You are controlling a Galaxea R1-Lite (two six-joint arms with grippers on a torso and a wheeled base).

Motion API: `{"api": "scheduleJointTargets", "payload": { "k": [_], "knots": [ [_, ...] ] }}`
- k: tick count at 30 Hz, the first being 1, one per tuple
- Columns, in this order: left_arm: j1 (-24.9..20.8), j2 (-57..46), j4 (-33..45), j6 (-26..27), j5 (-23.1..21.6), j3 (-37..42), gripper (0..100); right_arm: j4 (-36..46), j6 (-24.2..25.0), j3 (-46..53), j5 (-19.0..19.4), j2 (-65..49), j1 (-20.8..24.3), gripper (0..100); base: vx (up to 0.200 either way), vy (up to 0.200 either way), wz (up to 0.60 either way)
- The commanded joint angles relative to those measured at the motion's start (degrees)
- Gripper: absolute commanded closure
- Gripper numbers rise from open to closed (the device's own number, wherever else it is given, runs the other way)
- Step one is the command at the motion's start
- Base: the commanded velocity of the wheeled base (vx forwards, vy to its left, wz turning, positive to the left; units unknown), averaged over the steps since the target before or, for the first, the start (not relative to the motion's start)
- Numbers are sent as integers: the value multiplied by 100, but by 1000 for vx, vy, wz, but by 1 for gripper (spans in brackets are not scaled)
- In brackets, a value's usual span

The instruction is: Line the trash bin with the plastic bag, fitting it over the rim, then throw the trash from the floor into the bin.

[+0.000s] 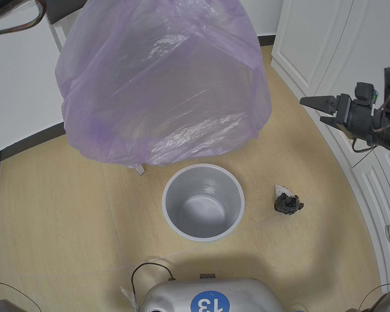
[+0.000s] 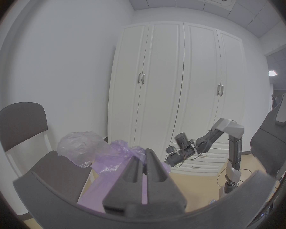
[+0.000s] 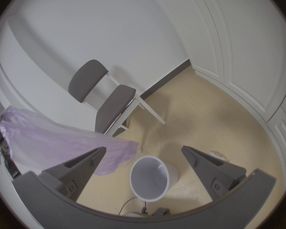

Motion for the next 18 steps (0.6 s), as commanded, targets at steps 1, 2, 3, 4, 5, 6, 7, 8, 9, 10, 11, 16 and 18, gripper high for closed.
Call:
{"api": "scheduleJointTargets", "payload": {
  "k": [1, 2, 3, 4, 5, 6, 7, 8, 9, 10, 11, 16, 18],
  "knots": [
    [-91, -34, -6, 50, -82, 29, 100, -359, 286, -714, -65, 1163, 108, 0, 0, 0, 0],
    [-91, -25, -14, 58, -91, 29, 100, -376, 321, -749, -65, 1190, 117, 0, 0, 0, 0],
    [-91, 10, -14, 85, -109, 20, 100, -491, 532, -969, -65, 1339, 143, 0, 0, 0, 0],
    [-91, 19, -14, 94, -118, 20, 100, -535, 620, -1057, -74, 1401, 143, 0, 0, 0, 0],
    [-91, 28, -23, 111, -126, 20, 100, -552, 655, -1101, -65, 1427, 143, 0, 0, 0, 0],
    [-91, 63, -23, 111, -135, 29, 100, -570, 673, -1145, -48, 1453, 152, 0, 0, 0, 0],
    [-91, 72, -23, 111, -135, 29, 100, -579, 673, -1153, -39, 1453, 152, 0, 0, 0, 0],
    [-91, 80, -23, 120, -135, 29, 100, -570, 664, -1127, -30, 1436, 152, 0, 0, 0, 0],
    [-82, 89, -32, 120, -135, 38, 100, -570, 655, -1092, -21, 1392, 161, 0, 0, 0, 0],
    [-82, 98, -41, 120, -135, 38, 100, -543, 646, -1039, -21, 1357, 161, 0, 0, 0, 0],
    [-74, 124, -49, 120, -126, 38, 100, -499, 638, -969, -12, 1322, 161, 0, 0, 0, 0],
    [-12, 168, -49, 181, -118, 47, 100, -491, 532, -433, -12, 698, 222, 0, 0, 0, 0],
    [49, 195, -49, 217, -118, 47, 100, -456, 471, -116, -12, 276, 231, 0, 0, 0, 0]
  ]
}}
